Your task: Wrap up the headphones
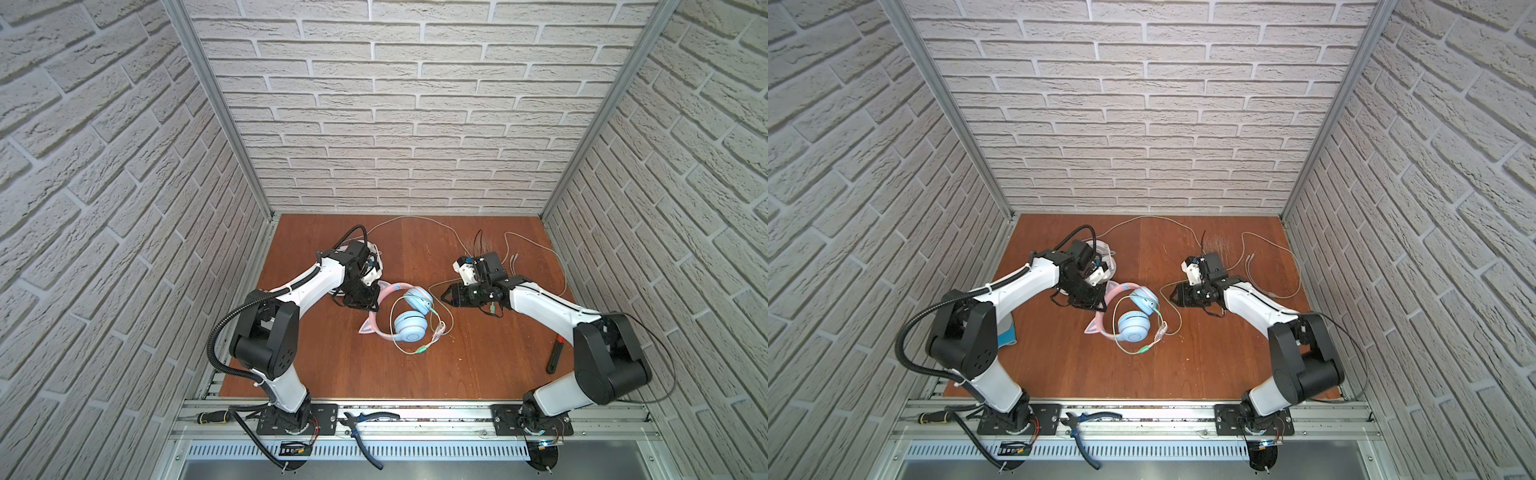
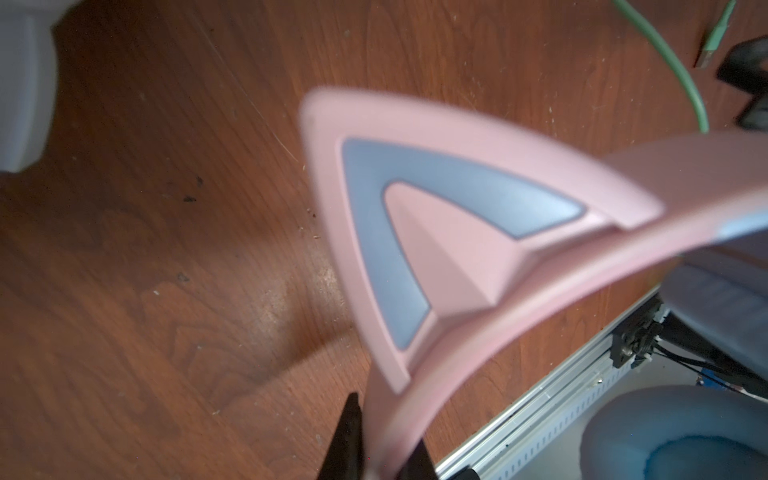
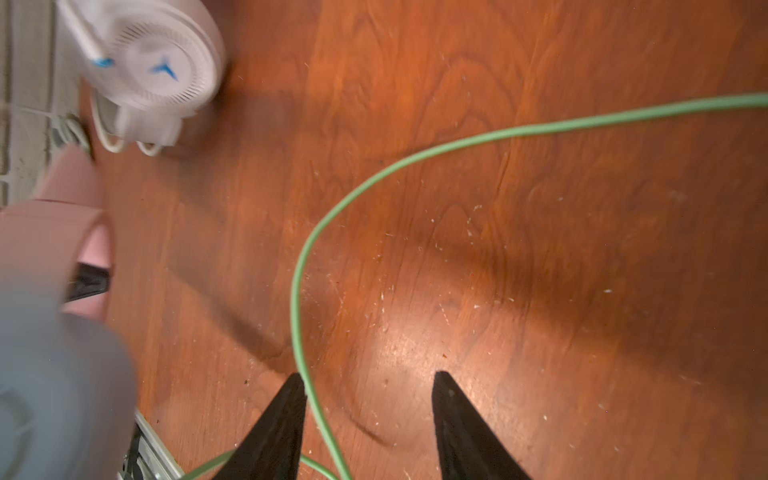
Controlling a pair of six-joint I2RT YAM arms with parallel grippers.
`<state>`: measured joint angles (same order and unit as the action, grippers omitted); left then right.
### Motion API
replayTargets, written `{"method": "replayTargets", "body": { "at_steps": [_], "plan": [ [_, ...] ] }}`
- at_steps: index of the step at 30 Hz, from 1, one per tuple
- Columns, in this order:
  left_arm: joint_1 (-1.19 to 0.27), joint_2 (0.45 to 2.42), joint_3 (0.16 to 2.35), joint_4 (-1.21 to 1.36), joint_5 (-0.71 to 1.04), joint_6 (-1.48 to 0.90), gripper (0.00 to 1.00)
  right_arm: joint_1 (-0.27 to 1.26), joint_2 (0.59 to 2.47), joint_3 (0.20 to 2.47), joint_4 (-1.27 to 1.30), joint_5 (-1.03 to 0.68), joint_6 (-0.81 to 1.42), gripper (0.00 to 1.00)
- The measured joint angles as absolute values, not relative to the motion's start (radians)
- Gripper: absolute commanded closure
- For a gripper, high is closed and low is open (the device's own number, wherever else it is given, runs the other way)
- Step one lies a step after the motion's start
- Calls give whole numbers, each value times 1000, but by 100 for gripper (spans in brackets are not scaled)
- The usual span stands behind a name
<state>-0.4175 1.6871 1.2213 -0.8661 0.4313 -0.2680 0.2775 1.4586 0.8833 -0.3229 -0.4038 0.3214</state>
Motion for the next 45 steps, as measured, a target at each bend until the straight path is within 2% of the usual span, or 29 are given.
{"method": "replayTargets", "body": {
  "at_steps": [7, 13, 24, 29, 35, 45],
  "plan": [
    [-399, 1687, 1221, -867, 451, -237, 100, 280, 1286, 797, -246, -485, 268, 47],
    [-399, 1687, 1226, -875, 455, -213, 100, 319, 1267, 687, -163, -572, 268, 47],
    [-400, 1688, 1251, -891, 458, -210, 100, 408, 1459, 672, 35, -580, 335, 49],
    [-401, 1688, 1256, -894, 457, -210, 100, 413, 1563, 722, 65, -579, 345, 54],
    [-402, 1688, 1256, -899, 456, -210, 100, 415, 1584, 759, 132, -592, 351, 56],
    [-402, 1688, 1256, -907, 456, -208, 100, 415, 1578, 731, 233, -641, 356, 52]
  ]
}}
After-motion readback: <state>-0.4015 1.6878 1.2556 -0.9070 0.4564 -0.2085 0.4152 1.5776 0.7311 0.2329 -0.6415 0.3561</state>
